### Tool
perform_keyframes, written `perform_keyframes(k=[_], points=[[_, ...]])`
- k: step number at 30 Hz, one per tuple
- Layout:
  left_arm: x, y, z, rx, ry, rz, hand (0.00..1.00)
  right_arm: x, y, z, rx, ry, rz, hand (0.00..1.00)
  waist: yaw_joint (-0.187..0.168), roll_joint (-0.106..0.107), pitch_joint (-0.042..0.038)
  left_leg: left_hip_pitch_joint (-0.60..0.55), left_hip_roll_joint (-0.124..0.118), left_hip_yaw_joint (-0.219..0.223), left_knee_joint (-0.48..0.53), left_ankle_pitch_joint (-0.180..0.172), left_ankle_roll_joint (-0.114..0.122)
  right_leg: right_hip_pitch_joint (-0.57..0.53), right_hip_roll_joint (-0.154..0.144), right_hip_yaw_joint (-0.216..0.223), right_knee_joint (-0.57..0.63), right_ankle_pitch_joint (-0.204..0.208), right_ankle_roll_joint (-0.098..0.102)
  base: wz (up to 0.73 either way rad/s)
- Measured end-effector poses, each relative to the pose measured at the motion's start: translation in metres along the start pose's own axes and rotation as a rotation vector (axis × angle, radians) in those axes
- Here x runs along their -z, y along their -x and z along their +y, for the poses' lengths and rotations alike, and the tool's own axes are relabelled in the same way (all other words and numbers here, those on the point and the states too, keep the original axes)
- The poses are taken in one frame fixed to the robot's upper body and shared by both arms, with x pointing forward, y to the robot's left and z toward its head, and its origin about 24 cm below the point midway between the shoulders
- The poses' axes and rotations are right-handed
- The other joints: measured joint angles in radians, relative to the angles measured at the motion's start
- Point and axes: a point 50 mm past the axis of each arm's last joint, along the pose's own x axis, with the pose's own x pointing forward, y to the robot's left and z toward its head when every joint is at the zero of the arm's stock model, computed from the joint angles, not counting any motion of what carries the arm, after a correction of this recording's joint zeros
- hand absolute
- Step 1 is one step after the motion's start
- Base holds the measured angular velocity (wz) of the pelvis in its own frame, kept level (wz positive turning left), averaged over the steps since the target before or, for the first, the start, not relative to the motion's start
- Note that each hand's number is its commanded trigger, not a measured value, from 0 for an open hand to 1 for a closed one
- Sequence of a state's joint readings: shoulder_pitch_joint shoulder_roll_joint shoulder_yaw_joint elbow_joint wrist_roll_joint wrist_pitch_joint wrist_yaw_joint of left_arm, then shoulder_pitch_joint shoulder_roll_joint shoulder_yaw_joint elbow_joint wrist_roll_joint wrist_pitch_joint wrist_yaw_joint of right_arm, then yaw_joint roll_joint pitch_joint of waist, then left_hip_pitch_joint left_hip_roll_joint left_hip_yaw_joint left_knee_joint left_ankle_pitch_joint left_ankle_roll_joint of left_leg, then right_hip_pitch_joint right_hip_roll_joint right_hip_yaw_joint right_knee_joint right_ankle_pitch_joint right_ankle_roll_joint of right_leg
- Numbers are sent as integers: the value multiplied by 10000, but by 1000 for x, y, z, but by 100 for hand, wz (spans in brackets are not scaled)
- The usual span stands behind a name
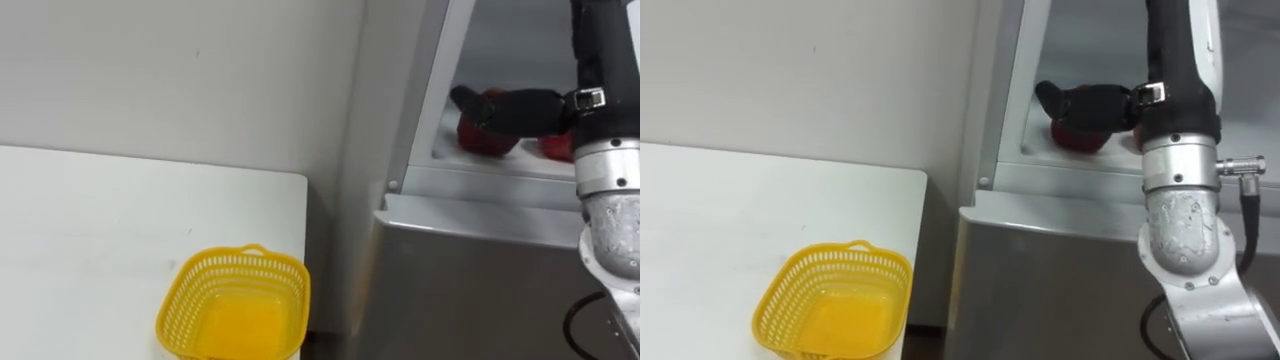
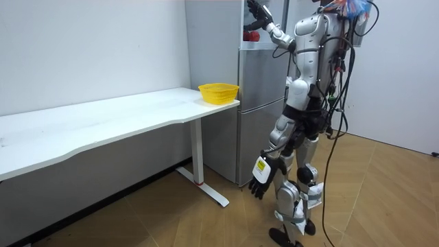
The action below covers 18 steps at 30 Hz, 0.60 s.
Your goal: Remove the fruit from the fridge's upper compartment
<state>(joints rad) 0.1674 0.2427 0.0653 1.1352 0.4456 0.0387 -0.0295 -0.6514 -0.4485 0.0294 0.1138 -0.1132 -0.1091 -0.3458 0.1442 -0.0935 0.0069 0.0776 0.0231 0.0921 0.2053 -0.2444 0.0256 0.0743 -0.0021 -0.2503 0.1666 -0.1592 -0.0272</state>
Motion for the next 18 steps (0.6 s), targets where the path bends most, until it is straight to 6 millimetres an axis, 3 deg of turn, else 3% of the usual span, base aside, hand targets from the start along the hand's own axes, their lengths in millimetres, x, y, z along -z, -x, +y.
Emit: perform_keyframes(k=[14,18], points=[[0,0,5,-200,75,102,0,21,3,1,-102,244,1075,0,4,55,-50,-43,2,-4,-3,5,-1,-45,1,-10,-2,0,0,0],[1,0,5,-181,76,183,0,23,5,6,-394,148,1291,0,-10,130,-107,-40,2,-3,-3,5,-1,-43,1,-12,-2,0,0,0]])
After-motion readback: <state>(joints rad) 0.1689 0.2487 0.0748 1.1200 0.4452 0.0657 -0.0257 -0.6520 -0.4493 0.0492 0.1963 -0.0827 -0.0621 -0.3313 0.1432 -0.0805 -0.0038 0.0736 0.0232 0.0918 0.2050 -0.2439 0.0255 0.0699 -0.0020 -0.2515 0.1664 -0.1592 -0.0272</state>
